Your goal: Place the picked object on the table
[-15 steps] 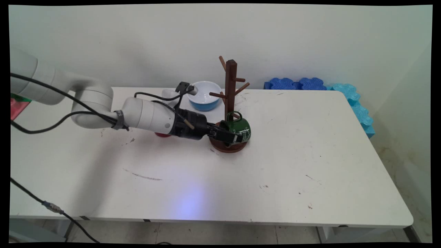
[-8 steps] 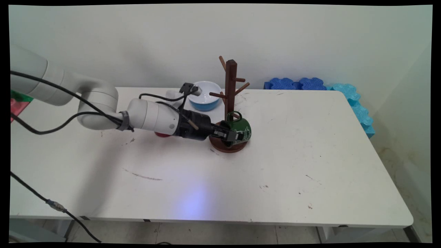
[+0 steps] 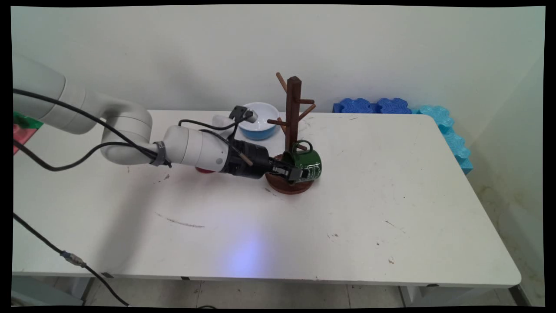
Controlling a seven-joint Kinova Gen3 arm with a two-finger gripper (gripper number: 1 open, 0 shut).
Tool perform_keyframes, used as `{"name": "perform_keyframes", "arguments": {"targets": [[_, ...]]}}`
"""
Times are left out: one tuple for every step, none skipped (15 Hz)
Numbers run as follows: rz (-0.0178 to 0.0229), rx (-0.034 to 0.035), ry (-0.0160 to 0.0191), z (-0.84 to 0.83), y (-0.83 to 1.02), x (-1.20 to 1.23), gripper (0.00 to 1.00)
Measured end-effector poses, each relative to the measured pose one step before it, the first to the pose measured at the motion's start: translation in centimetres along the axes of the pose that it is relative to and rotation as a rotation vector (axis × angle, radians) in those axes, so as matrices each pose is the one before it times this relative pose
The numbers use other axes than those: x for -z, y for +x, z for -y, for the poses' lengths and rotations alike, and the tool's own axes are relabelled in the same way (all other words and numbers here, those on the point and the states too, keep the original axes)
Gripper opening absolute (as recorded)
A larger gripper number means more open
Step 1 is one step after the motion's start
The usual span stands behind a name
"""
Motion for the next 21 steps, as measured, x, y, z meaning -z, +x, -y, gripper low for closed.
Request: {"name": "perform_keyframes", "arguments": {"targets": [[0.002,-0.00759,-0.00066,-0.048,0.003,0.003,0.0],[0.00224,-0.00917,-0.00082,-0.058,0.005,0.016,0.0],[0.00214,-0.00768,-0.00122,-0.066,-0.006,0.025,0.0],[0.00149,-0.0052,-0.00105,-0.052,-0.006,0.02,0.0],[0.00209,-0.00788,-0.00189,-0.087,-0.004,0.044,0.0],[0.0022,-0.00894,-0.00298,-0.122,0.008,0.043,0.0],[0.00243,-0.00892,-0.00319,-0.148,0.007,0.056,0.0],[0.00185,-0.00733,-0.00322,-0.139,0.021,0.042,0.0],[0.00122,-0.0047,-0.00231,-0.098,0.015,0.026,0.0],[0.0021,-0.00642,-0.00385,-0.16,0.017,0.044,0.0],[0.00257,-0.00717,-0.00491,-0.2,0.021,0.045,0.0],[0.00233,-0.00583,-0.00512,-0.208,0.02,0.033,0.0],[0.00253,-0.00701,-0.00621,-0.251,0.037,0.034,0.0],[0.00261,-0.00667,-0.0063,-0.26,0.034,0.041,0.0],[0.00269,-0.00707,-0.00591,-0.255,0.037,0.055,0.0],[0.00225,-0.00609,-0.00455,-0.203,0.031,0.065,0.0],[0.00279,-0.00685,-0.00516,-0.22,0.036,0.076,0.0],[0.00292,-0.0067,-0.00318,-0.159,0.023,0.093,0.0],[0.00188,-0.00434,-0.00175,-0.094,0.013,0.072,0.0],[0.00423,-0.0086,-0.0025,-0.158,0.014,0.143,0.0],[0.00396,-0.00785,-0.0014,-0.125,0.009,0.143,0.0]]}}
